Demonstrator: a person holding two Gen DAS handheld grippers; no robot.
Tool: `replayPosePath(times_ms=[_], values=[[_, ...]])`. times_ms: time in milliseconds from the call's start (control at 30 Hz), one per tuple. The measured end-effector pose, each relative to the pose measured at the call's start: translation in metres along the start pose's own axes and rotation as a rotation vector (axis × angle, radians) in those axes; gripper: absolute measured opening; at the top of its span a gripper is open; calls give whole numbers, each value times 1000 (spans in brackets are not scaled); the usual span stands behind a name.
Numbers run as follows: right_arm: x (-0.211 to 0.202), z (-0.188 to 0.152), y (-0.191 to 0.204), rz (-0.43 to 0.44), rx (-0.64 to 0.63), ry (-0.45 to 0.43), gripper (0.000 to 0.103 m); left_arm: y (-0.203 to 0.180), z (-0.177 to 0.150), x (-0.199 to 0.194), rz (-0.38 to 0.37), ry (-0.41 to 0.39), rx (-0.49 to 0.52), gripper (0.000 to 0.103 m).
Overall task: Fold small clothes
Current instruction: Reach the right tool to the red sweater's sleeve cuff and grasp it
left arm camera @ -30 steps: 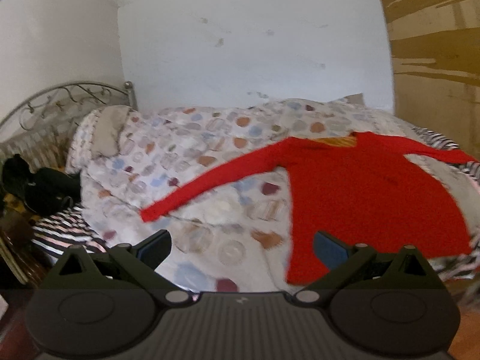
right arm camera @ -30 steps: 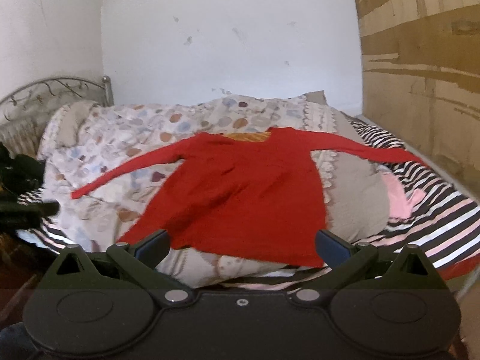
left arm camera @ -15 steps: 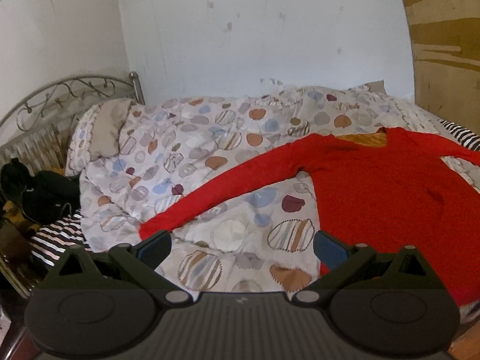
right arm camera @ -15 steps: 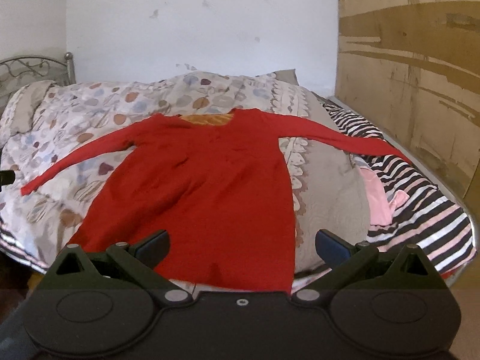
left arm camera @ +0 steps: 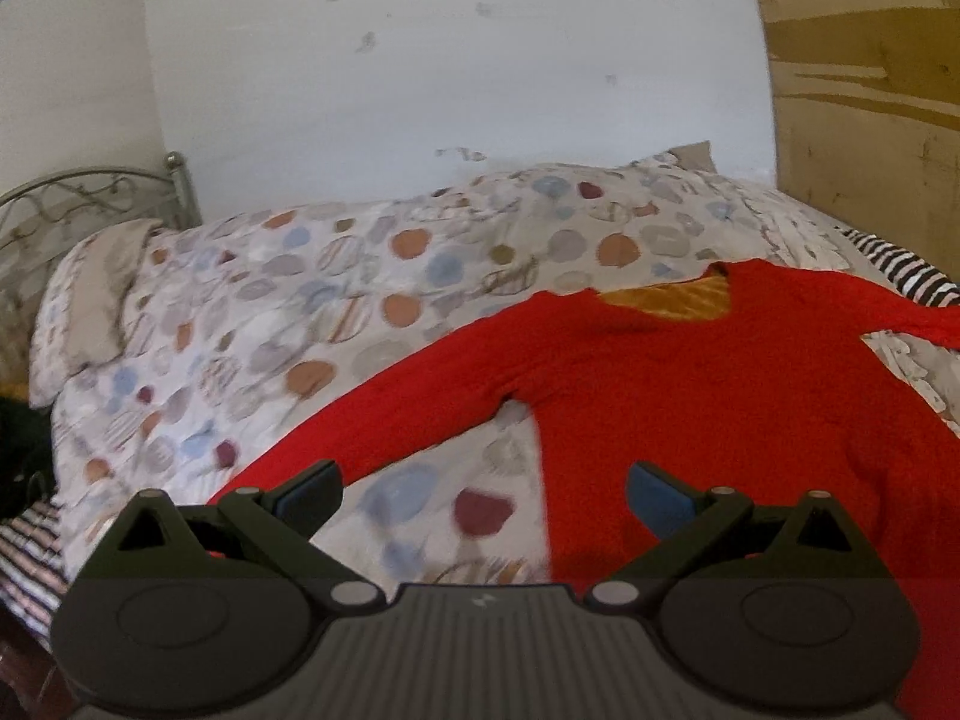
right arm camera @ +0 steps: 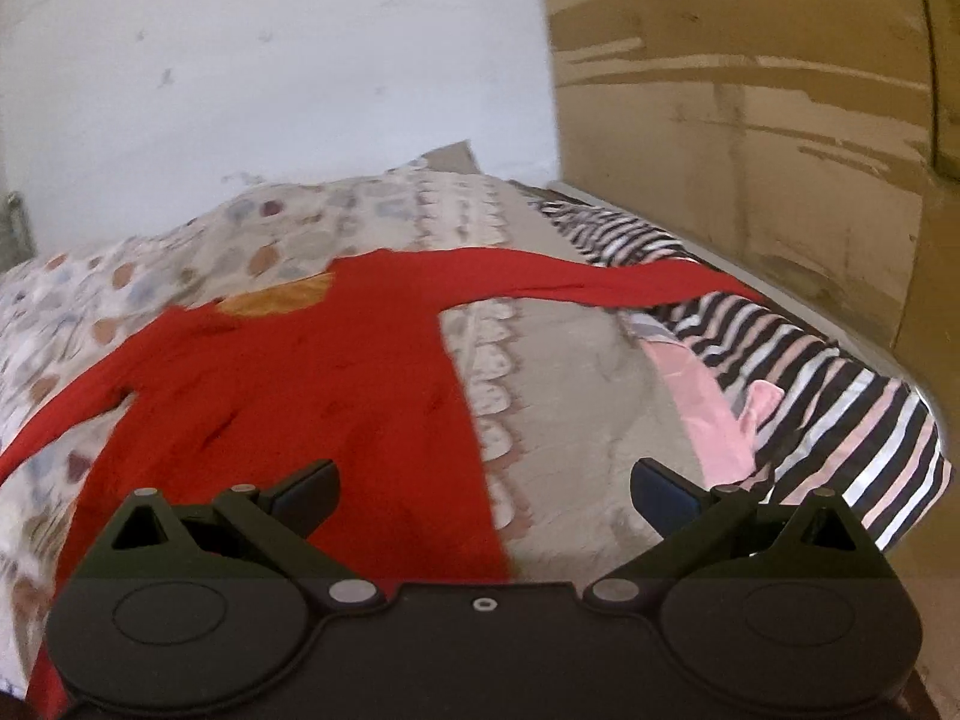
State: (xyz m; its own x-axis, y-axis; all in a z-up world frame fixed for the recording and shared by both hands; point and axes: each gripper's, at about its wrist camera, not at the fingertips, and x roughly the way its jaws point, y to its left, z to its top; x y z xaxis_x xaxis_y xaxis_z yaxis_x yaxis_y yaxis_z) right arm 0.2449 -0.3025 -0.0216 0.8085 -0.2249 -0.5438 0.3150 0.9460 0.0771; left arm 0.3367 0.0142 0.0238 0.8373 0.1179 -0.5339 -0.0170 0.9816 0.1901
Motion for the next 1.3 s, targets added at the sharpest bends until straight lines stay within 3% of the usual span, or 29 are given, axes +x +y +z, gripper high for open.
replayPosePath(times_ms=[333, 500, 733, 833, 1200, 1300], values=[[51, 24, -24, -15, 15, -43, 103, -48, 12, 77, -72, 55, -4, 103], [87, 32, -37, 6, 44, 19, 103, -70, 7, 109, -99, 102, -20, 103], [130, 38, -46, -31, 1, 76, 103, -89, -6, 140, -91, 137, -40, 103], [155, 40, -48, -53, -72, 167, 103, -92, -17, 148, -84, 134, -45, 103], [207, 68, -100, -115, -76, 141, 103, -101, -56, 148, -61, 5, -50, 103], [220, 80, -125, -138, -43, 92, 102, -103, -56, 147, -55, -3, -41, 103]])
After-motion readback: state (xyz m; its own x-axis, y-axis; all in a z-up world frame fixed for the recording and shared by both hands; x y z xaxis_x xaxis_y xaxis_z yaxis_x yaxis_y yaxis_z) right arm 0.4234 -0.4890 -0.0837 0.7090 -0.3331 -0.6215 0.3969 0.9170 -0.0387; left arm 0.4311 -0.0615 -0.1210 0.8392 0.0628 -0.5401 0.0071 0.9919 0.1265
